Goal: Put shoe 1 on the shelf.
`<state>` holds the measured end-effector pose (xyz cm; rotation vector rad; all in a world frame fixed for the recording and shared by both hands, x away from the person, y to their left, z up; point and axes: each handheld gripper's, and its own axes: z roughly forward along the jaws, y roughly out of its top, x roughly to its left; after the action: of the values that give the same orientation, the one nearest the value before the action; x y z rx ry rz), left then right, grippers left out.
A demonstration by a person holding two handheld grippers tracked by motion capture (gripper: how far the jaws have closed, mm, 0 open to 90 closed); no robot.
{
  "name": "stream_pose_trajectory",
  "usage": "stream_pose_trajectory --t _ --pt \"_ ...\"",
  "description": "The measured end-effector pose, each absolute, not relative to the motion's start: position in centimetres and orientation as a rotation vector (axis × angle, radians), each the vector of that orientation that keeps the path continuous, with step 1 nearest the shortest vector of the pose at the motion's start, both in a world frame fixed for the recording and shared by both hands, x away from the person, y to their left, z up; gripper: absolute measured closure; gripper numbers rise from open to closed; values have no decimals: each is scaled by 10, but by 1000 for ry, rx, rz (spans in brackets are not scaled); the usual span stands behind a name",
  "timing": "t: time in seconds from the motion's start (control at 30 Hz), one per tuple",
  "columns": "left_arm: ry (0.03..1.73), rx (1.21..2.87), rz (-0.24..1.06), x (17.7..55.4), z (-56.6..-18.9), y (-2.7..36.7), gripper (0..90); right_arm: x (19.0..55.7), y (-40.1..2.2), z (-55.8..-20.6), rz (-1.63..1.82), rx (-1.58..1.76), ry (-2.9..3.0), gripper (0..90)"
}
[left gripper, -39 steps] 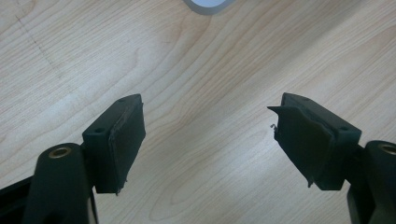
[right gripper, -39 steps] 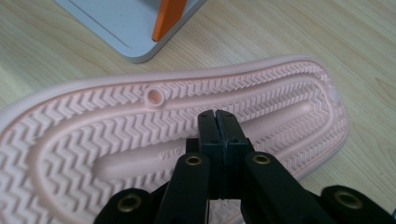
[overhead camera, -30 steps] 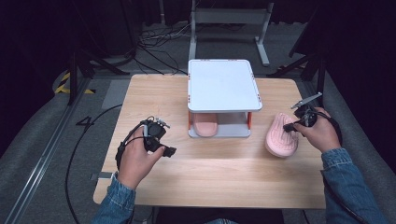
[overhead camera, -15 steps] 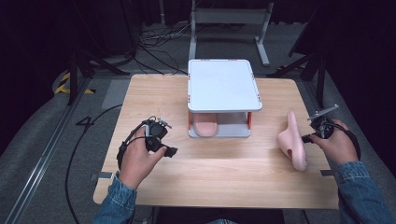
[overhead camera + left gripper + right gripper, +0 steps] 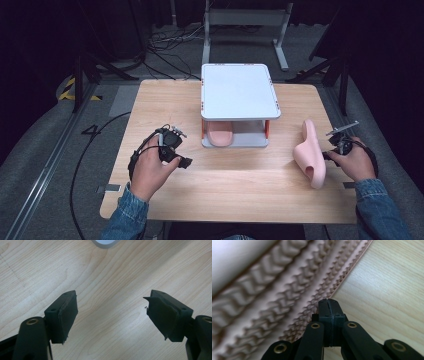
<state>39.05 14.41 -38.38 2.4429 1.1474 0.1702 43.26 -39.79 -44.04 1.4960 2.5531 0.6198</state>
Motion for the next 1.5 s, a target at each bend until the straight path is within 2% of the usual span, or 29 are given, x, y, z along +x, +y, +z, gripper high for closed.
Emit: stream_pose_trajectory --t 0.2,0.37,0.6,0.83,1.13,1.5 --pt "1144 2443 166 390 -384 144 247 436 -382 -440 625 1465 2581 899" --pt "1148 2442 165 390 -384 145 246 434 -386 -431 602 1446 2557 880" --pt "1157 2444 164 391 -385 144 245 416 -393 -375 658 1365 2478 895" --pt "1172 2446 152 393 -388 146 243 401 -362 -338 638 1183 2544 897" --pt "1178 2437 150 393 -387 150 242 404 -326 -343 592 1077 2645 897" --pt "1177 2435 151 392 -387 149 242 405 -351 -347 523 1161 2584 900"
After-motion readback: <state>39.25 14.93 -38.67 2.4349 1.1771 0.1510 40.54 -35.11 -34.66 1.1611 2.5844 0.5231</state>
